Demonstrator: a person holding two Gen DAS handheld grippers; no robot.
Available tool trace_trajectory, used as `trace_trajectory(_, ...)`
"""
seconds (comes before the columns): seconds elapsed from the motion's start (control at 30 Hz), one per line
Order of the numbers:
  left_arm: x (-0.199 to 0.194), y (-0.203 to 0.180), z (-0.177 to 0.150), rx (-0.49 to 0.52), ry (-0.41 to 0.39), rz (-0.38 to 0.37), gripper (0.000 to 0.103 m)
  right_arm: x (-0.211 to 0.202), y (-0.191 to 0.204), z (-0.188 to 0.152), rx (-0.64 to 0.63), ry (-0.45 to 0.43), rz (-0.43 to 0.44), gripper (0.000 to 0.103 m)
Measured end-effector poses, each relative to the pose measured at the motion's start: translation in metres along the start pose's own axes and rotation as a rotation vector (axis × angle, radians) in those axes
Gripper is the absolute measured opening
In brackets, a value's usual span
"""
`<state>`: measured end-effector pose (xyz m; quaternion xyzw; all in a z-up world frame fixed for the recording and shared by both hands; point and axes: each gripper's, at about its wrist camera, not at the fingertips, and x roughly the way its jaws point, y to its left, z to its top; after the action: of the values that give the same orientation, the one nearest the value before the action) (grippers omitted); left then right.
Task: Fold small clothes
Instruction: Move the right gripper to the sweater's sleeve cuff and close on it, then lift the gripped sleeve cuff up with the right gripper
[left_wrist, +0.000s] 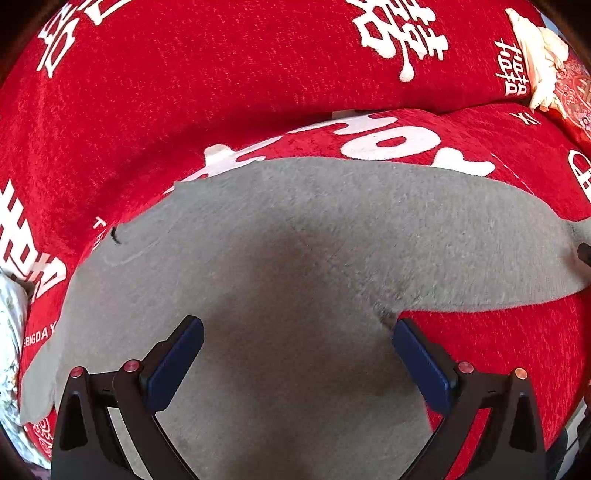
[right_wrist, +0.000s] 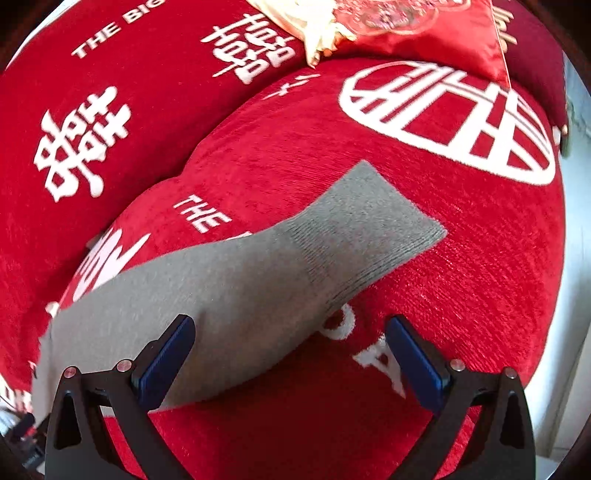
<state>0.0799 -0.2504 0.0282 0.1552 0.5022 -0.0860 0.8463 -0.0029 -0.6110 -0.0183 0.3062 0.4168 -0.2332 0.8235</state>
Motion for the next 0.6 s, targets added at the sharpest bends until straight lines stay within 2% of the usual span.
trace_trajectory(0.17, 0.004, -0.007, 0.007, 0.013, 0.001, 0.010, 0.103, 0.003, -0.001, 0.007, 0.046, -0.028, 0.046, 0.103)
trace_trajectory(0.43, 0.010, -0.014, 0.015, 0.011, 0.001, 0.011, 0.103, 0.017, 0.012, 0.032, 0.051, -0.069, 0.104, 0.103)
trace_trajectory(0.47, 0.011, -0.013, 0.015, 0.006, 0.001, 0.007, 0.103, 0.019, 0.014, 0.034, 0.041, -0.070, 0.108, 0.095)
trace_trajectory(0.5, 0.012, -0.013, 0.016, 0.004, 0.000, 0.005, 0.103, 0.022, 0.016, 0.037, 0.016, -0.054, 0.114, 0.064)
trace_trajectory(0.53, 0.012, -0.013, 0.016, 0.004, 0.003, 0.005, 0.103, 0.029, 0.020, 0.040, -0.026, -0.011, 0.105, 0.042)
trace_trajectory(0.57, 0.013, -0.012, 0.016, 0.002, 0.003, 0.003, 0.103, 0.035, 0.023, 0.041, -0.054, 0.027, 0.081, 0.011)
trace_trajectory(0.6, 0.014, -0.012, 0.016, 0.000, 0.003, -0.001, 0.103, 0.036, 0.023, 0.042, -0.064, 0.032, 0.049, 0.008)
